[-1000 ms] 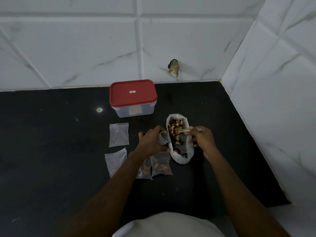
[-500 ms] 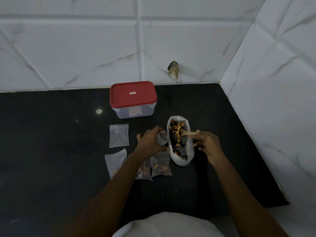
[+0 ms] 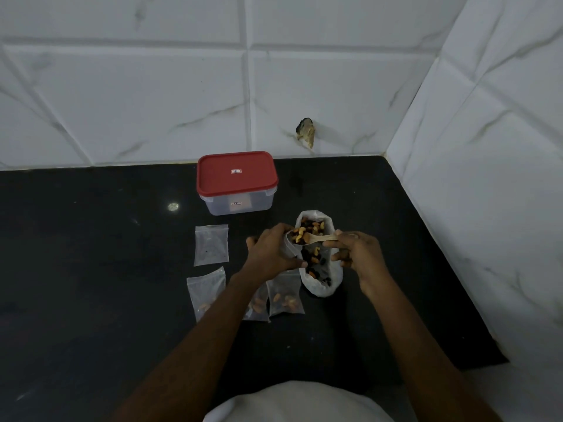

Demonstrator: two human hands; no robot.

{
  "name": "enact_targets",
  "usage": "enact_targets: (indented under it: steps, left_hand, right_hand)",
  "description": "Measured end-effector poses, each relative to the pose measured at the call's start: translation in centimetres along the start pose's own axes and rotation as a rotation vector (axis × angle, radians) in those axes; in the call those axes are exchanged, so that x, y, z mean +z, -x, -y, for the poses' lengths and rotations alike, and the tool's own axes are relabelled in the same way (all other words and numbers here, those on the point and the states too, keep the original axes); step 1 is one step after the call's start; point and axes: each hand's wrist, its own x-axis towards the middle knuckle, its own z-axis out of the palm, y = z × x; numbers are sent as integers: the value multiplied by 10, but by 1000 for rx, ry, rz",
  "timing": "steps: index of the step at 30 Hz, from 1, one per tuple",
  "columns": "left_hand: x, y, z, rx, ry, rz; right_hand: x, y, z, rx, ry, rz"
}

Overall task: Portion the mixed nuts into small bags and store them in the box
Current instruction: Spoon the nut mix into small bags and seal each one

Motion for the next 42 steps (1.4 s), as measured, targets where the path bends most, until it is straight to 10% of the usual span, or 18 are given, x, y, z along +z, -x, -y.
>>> enact_targets:
  steps: [7,17,29,42]
  left_hand:
    - [0,2,-1,14,25,14]
    - [0,-1,3,-1,199,-13]
    - [-1,-2,3,-42,297,-4]
    - [-1,-8,-4,0,547,-44]
  right_hand:
    - [18,9,2,-103,245,-40]
    - [25,30,15,-775,972,-17]
    - [13,17,1,-485,230,-178]
    - [9,21,-26,-835,648,-88]
